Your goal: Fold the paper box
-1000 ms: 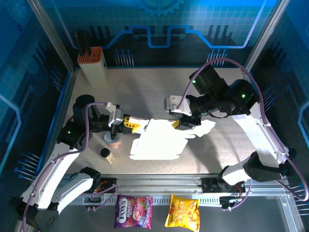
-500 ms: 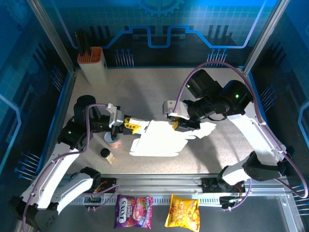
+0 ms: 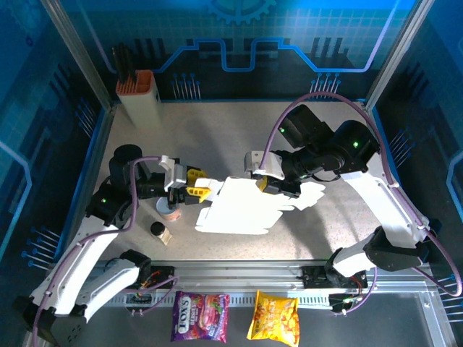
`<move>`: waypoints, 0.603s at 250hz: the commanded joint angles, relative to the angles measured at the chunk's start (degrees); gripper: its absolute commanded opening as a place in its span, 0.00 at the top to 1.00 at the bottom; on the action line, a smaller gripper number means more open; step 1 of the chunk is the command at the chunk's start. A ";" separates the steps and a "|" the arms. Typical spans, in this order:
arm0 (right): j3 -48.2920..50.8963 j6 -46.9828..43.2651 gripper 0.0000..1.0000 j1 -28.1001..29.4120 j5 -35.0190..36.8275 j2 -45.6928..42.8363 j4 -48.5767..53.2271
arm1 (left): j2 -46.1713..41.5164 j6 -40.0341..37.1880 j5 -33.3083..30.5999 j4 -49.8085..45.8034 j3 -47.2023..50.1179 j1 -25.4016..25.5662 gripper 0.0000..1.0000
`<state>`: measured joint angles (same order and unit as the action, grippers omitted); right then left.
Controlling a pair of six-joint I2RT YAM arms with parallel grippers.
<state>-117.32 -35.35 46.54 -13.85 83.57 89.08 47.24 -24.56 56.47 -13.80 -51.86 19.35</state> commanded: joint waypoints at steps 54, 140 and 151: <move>7.15 14.38 1.00 -6.86 -4.38 -3.84 -12.93 | -4.04 13.33 -26.10 8.07 -0.06 0.25 0.31; 33.49 55.80 1.00 -27.23 -21.36 -9.36 -48.42 | -1.12 26.88 -33.34 7.88 -2.60 0.21 0.25; 38.03 60.80 1.00 -28.49 -21.81 -10.36 -53.98 | -0.27 29.25 -33.44 8.37 -2.46 0.23 0.24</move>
<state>-87.90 5.13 21.21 -28.21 76.03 53.52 45.43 -3.16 26.00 -7.07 -52.90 19.35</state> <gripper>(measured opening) 0.070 0.751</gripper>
